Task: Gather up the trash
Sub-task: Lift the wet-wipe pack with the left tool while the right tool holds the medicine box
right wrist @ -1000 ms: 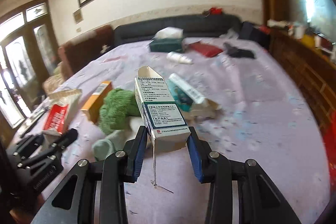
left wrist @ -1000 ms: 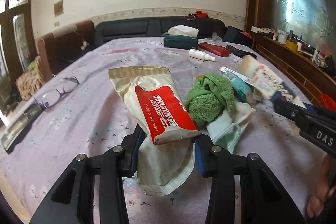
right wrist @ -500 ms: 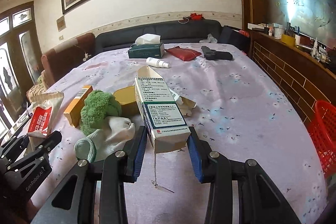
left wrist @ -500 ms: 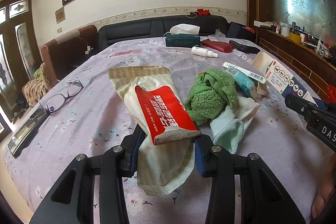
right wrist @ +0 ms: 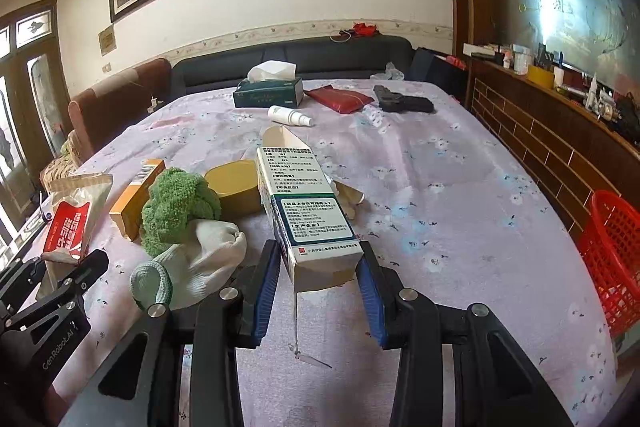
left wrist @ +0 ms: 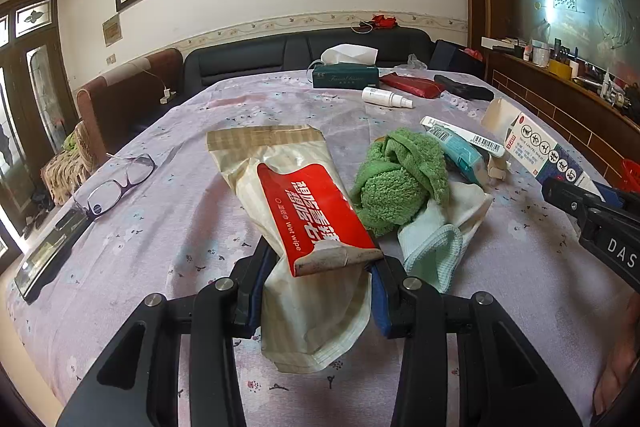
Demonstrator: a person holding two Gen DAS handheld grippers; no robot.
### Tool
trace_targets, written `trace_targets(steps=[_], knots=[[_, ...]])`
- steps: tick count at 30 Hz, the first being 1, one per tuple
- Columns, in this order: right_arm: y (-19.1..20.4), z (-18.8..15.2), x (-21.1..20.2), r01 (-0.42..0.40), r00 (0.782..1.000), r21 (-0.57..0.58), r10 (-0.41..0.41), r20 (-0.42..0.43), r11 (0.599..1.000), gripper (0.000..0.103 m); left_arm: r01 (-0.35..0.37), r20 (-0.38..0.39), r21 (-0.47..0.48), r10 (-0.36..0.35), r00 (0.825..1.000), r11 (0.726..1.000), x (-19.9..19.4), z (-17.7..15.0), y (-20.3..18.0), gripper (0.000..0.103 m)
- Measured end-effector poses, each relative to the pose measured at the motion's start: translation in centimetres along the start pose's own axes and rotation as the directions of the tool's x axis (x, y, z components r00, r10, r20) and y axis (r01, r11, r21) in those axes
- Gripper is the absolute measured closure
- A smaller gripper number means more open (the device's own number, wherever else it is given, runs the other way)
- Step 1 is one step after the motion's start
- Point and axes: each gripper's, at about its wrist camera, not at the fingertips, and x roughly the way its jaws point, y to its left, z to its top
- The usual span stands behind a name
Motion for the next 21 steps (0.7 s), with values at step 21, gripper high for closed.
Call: trace_targets(steps=[21], knots=[[0.49,0.07,-0.73,0.038,0.999,-0.030,-0.037,0.023,0.999,0.061,0.014,0.019,0.008,-0.014,1.000,1.000,-0.31,-0.07,-0.16,0.063]])
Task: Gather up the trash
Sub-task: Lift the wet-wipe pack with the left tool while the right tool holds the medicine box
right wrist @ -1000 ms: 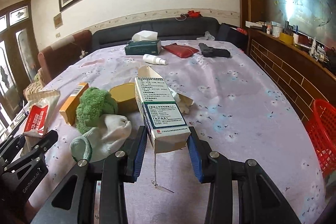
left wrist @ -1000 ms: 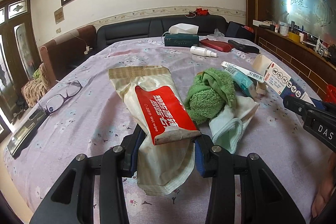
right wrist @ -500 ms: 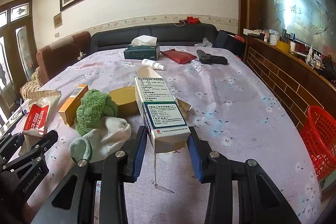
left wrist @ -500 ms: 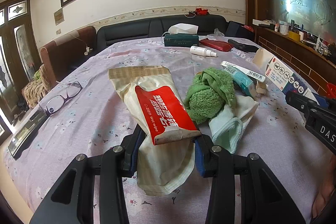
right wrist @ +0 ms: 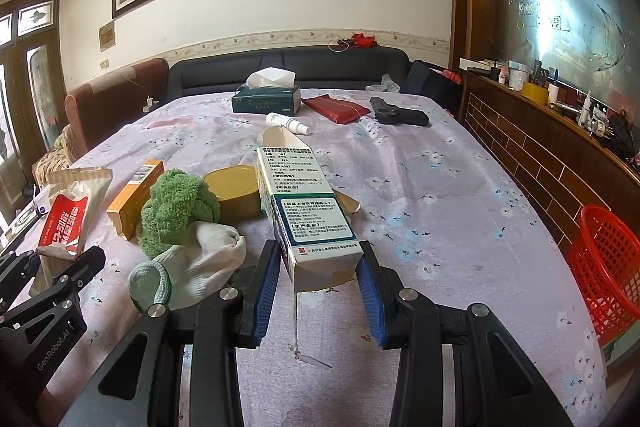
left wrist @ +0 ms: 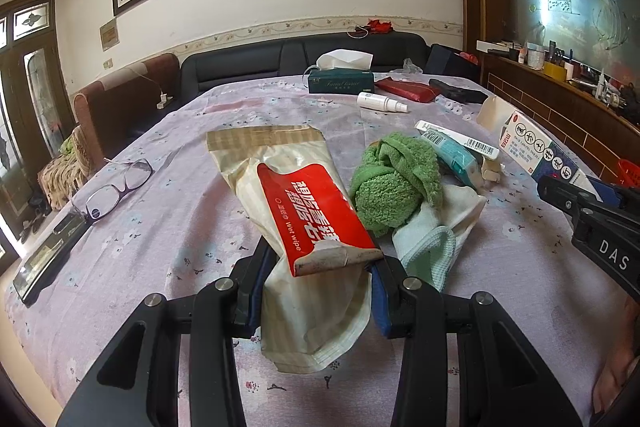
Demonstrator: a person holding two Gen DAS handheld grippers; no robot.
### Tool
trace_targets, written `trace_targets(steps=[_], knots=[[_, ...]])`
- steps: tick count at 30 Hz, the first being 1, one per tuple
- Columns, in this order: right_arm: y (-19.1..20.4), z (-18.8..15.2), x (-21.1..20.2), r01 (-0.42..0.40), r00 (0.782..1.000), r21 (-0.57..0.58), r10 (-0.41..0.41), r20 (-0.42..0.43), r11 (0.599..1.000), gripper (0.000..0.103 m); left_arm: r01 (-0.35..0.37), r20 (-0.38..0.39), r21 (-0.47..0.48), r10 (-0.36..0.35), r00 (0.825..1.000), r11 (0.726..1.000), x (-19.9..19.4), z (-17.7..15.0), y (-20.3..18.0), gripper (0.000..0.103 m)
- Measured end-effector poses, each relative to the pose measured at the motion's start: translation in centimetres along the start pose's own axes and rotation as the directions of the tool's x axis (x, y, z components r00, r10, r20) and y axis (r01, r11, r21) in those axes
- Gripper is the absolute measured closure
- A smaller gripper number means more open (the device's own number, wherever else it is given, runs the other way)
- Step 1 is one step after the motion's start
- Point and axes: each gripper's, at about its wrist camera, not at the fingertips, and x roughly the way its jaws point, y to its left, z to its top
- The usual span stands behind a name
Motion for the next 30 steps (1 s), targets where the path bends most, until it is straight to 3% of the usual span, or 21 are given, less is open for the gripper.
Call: trace_targets(steps=[19,25,30], knots=[[-2.0,-1.5,-2.7,-0.019,1.000,0.066,0.019,-0.001,0.998,0.061,0.006,0.060,0.024,-0.007,0.998,1.000,-1.4,-0.4,-0.5,0.063],[-2.9,-1.7,-3.8,-0.020,1.000,0.079,0.020,0.007,0.997,0.061,0.090,0.007,-0.010,-0.090,0.996,0.996,-2.1,-0.8,-0.7,0.063],[-3.0,-1.8,-4.1,-0.040,0.999,0.091,0.040,0.002,0.995,0.061,0.101,0.010,0.005,-0.101,0.995,0.995,-3.3,-0.8,-1.6,0.063]])
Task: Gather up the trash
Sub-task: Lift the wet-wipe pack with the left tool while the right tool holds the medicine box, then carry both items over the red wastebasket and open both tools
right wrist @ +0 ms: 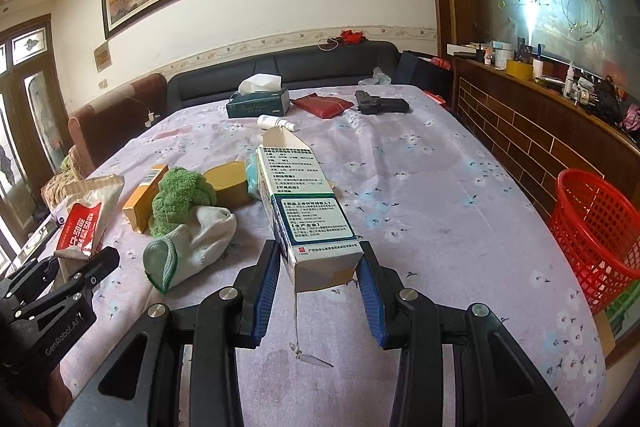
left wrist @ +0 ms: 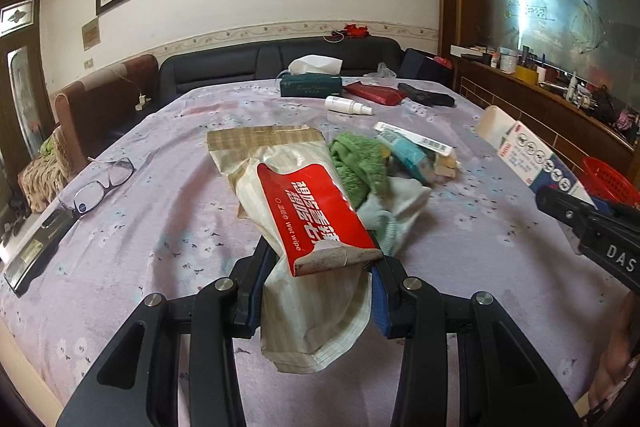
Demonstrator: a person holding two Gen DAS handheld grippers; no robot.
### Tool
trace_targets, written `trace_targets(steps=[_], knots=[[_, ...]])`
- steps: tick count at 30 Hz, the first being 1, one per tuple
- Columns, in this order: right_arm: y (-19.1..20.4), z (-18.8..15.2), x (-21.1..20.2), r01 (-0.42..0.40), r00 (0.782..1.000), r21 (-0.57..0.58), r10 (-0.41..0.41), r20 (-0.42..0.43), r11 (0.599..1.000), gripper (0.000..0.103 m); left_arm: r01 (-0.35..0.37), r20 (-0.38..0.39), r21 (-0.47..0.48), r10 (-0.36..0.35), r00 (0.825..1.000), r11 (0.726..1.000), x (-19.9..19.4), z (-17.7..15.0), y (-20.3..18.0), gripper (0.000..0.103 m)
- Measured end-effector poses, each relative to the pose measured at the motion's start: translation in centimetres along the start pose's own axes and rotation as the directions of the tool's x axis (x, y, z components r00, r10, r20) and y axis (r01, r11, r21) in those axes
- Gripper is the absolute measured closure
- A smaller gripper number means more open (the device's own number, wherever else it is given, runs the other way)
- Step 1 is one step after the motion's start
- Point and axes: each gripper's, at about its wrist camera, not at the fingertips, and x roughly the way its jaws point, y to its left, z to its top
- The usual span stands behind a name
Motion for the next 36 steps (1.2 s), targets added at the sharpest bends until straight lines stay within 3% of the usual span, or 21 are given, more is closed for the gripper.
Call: trace_targets(steps=[12,23,29,36], knots=[[-2.5,0.1,-1.4,-0.036,0.999,0.063,0.036,0.012,0.997,0.061,0.093,-0.004,0.060,-0.093,0.996,0.994,-1.8,1.6,-4.1,0.063],[-11.0,0.7,-5.3,0.015,0.996,0.205,-0.032,0.083,0.979,0.061,0.257,-0.040,0.142,-0.254,0.966,0.956,-1.9,4.7,-11.4,0.063],[-18.1,0.7,-7.4,0.089,0.989,0.295,-0.120,0.087,0.951,0.061,0.382,-0.089,0.221,-0.371,0.924,0.897,-1.4,6.3,-18.2,0.063],[-26.9,0.8,-9.2,0.184,0.976,0.383,-0.216,0.040,0.905,0.061,0.554,-0.197,0.265,-0.518,0.832,0.789,0.0,7.8,-27.7,0.063]])
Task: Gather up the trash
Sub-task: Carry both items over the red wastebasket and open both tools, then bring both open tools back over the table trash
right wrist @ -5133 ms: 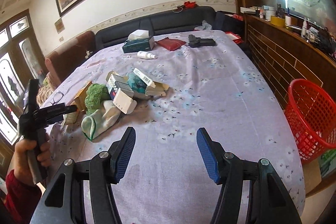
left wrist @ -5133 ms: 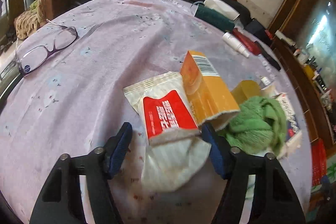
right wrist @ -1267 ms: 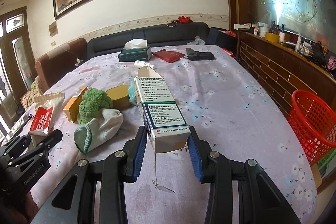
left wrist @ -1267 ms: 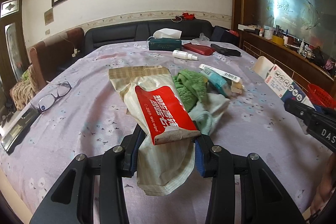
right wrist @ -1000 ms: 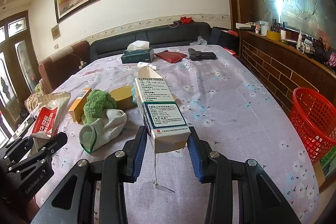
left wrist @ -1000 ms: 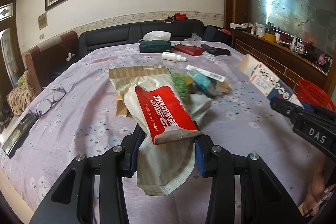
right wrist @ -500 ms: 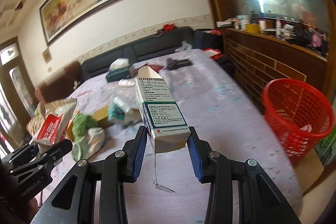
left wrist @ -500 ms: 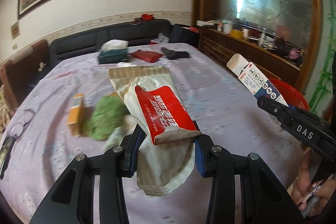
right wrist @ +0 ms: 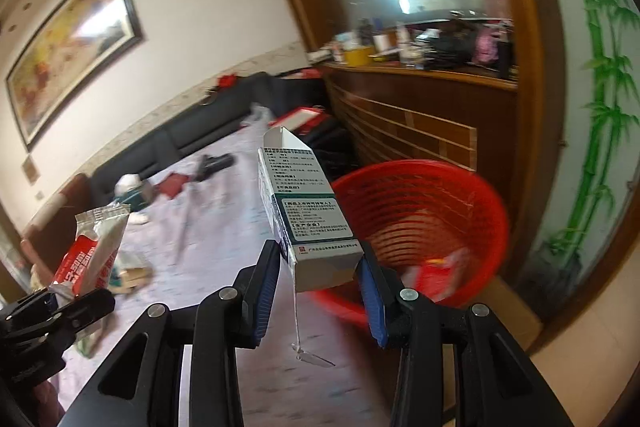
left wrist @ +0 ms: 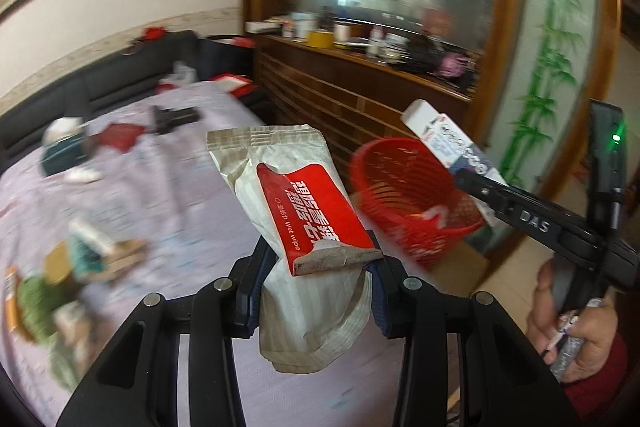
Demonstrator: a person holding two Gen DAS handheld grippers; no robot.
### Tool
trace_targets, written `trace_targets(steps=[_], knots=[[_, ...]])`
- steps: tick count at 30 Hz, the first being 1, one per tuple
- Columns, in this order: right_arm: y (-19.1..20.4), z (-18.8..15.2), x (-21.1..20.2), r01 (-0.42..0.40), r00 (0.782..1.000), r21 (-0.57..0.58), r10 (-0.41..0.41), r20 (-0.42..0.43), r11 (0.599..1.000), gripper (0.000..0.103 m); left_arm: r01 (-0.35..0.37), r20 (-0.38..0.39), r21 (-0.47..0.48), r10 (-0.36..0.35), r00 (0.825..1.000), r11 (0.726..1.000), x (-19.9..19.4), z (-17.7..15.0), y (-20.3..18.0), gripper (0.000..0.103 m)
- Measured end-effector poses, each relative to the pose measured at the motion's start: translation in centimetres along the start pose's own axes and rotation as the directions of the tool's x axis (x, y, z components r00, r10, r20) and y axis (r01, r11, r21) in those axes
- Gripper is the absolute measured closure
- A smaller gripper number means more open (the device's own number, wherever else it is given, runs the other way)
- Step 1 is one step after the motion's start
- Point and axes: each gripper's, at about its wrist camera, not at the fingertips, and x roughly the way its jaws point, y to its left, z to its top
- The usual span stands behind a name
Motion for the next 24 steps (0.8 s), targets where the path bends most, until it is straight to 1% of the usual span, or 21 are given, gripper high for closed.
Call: trace_targets(steps=[2,6,10,11,12,13,14,15,17,19,20,22,24], knots=[[-2.2,1.0,0.2,0.016,1.000,0.033,-0.016,-0.008,0.999,0.061,0.045,-0.020,0.012,-0.044,0.999,0.999,1.6,1.1,-1.5,0.063],[-5.2,2.6,1.0,0.049,0.999,0.071,-0.048,-0.019,0.996,0.061,0.116,-0.064,0.021,-0.114,0.991,0.993,5.2,3.2,-4.4,0.063],[-7.4,3.7,2.1,0.044,0.998,0.107,-0.040,-0.039,0.993,0.060,0.141,-0.086,0.030,-0.138,0.987,0.990,8.0,5.1,-6.2,0.063],[-7.8,3.9,2.5,0.043,0.998,0.115,-0.038,-0.044,0.992,0.059,0.142,-0.084,0.032,-0.139,0.987,0.989,8.3,5.4,-6.6,0.063],[-8.0,4.2,3.0,0.042,0.998,0.123,-0.037,-0.050,0.991,0.057,0.147,-0.080,0.031,-0.144,0.986,0.989,8.8,5.8,-6.8,0.060],[-8.2,4.3,3.4,0.042,0.998,0.132,-0.035,-0.057,0.990,0.056,0.167,-0.082,0.025,-0.164,0.983,0.986,9.3,6.2,-7.0,0.056],[-8.4,4.6,3.9,0.041,0.998,0.137,-0.033,-0.062,0.990,0.054,0.177,-0.083,0.018,-0.175,0.981,0.984,9.7,6.5,-7.0,0.045],[-8.6,4.8,4.4,0.039,0.998,0.139,-0.031,-0.063,0.990,0.049,0.171,-0.077,0.012,-0.170,0.982,0.985,9.8,6.6,-6.8,0.038],[-9.1,4.8,4.6,0.044,0.998,0.158,-0.034,-0.060,0.987,0.049,0.159,-0.062,0.009,-0.158,0.985,0.987,9.6,6.4,-6.4,0.037],[-9.4,4.6,3.8,0.043,0.999,0.169,-0.037,-0.039,0.985,0.049,0.162,-0.075,0.010,-0.161,0.984,0.987,9.2,5.8,-5.9,0.037],[-9.3,4.4,3.3,0.054,0.998,0.159,-0.051,-0.024,0.986,0.049,0.160,-0.070,0.003,-0.160,0.985,0.987,8.9,5.5,-5.6,0.038],[-9.1,4.2,2.4,0.063,0.998,0.151,-0.063,-0.008,0.986,0.049,0.155,-0.051,-0.008,-0.155,0.987,0.988,7.4,4.7,-4.5,0.037],[-8.8,3.8,1.5,0.041,0.999,0.157,-0.042,0.005,0.987,0.049,0.137,-0.038,-0.010,-0.137,0.990,0.991,5.9,3.7,-3.4,0.036]])
